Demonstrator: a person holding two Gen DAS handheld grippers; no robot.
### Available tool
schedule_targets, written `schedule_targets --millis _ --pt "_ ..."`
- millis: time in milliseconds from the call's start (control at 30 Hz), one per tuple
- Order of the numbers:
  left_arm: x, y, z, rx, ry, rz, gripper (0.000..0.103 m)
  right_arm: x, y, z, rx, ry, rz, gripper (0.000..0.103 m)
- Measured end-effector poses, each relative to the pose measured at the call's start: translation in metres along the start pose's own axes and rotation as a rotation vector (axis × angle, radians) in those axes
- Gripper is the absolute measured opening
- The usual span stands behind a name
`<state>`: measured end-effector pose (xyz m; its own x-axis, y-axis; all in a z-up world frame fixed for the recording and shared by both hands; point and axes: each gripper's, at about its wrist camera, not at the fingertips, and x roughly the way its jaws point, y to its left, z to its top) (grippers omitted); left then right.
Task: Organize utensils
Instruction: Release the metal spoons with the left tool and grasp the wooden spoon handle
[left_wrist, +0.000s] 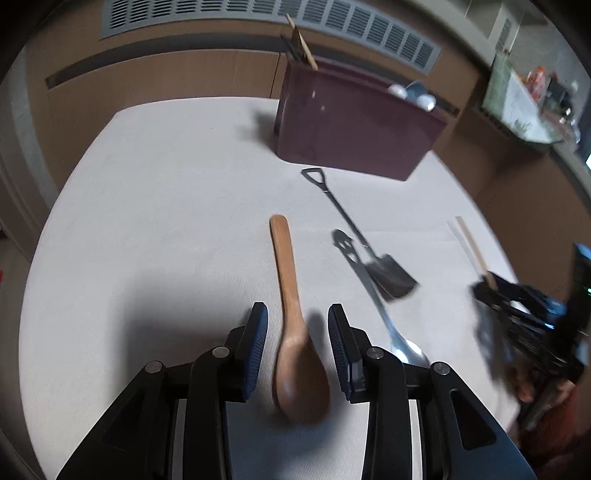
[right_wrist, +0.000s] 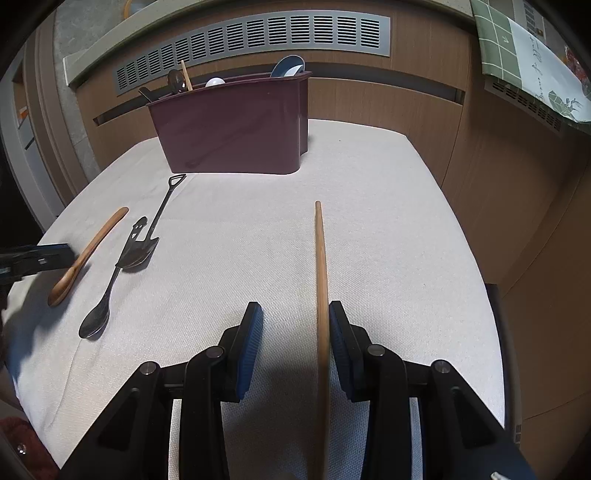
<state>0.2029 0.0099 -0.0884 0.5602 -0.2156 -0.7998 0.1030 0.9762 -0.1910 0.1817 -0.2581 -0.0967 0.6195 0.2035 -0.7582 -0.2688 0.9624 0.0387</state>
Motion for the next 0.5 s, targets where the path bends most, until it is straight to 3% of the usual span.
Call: schedule_targets --millis 67,167,333,433,500 --pt "0.010 -0.007 0.008 0.038 0.001 0.049 0.035 -0.001 -0.001 0.002 0.001 0.015 0.006 0.033" --pt "0.019 -0.013 0.021 0.079 0.017 0.098 0.035 0.004 -0.006 0.014 0.002 0.040 0.029 0.023" --pt "0.023 -0.012 0.026 0.075 0.033 0.098 0.035 0.026 -0.021 0.037 0.043 0.110 0.069 0.020" --pt "0.023 -0.009 0.024 0.065 0.028 0.087 0.035 0.030 -0.011 0.044 -0.051 0.113 0.000 0.005" --pt "0.022 -0.008 0.023 0.062 0.030 0.081 0.035 0.026 -0.007 0.045 -0.063 0.091 0.014 0.005"
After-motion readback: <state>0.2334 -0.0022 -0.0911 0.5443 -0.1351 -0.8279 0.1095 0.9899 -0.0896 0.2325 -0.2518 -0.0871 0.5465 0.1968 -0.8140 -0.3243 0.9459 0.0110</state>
